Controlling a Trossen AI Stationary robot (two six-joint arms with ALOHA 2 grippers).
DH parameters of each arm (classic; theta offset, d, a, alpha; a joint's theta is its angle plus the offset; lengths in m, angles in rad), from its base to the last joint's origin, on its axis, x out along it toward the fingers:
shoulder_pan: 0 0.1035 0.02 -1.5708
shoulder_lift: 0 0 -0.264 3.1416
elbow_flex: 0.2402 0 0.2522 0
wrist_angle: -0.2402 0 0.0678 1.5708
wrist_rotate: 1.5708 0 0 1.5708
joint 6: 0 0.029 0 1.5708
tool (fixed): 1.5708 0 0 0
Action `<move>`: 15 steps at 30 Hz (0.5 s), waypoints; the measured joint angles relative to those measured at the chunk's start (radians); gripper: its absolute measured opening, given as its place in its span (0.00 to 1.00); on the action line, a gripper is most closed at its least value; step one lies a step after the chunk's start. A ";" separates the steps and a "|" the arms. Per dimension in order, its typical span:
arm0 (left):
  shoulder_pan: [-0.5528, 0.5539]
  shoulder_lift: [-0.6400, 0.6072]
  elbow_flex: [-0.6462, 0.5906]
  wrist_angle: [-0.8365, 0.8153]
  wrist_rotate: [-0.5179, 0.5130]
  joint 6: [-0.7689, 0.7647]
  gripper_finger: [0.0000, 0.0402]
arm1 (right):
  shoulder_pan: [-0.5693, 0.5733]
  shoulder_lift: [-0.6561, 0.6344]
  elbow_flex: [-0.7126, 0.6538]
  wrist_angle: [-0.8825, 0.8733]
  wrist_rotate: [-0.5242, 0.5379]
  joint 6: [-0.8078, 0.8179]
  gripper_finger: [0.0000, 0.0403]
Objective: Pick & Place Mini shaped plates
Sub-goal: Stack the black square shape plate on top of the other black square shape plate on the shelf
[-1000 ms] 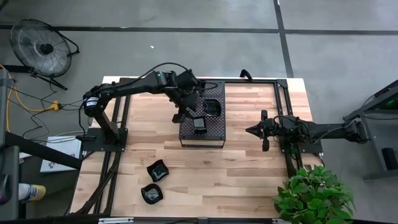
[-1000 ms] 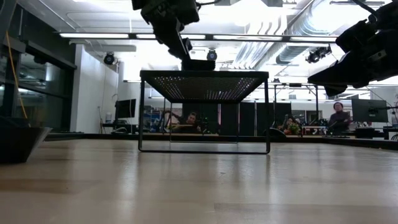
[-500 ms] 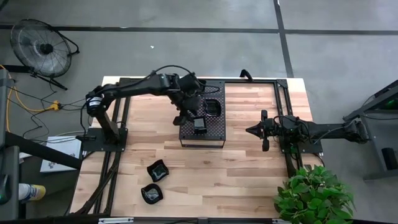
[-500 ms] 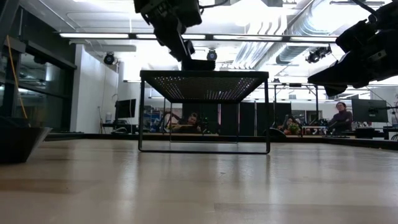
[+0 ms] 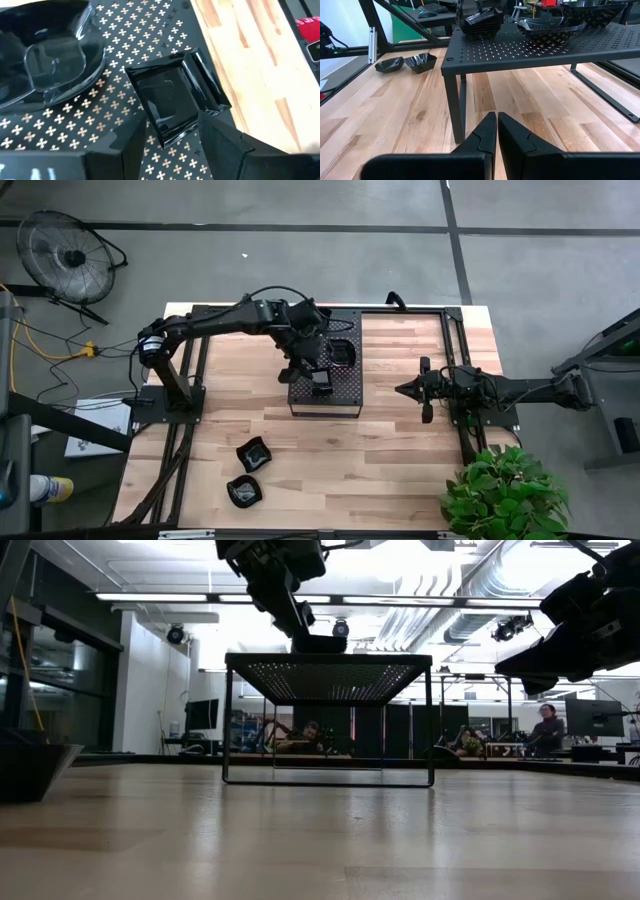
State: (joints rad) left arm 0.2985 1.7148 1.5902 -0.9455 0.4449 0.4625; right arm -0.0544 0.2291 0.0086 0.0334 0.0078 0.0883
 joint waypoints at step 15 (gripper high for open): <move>-0.004 0.006 0.000 0.005 -0.074 0.004 0.44 | 0.000 0.000 0.000 0.000 0.000 0.000 0.03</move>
State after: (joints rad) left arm 0.2943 1.7206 1.5902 -0.9402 0.3707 0.4661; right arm -0.0545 0.2290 0.0086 0.0334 0.0078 0.0883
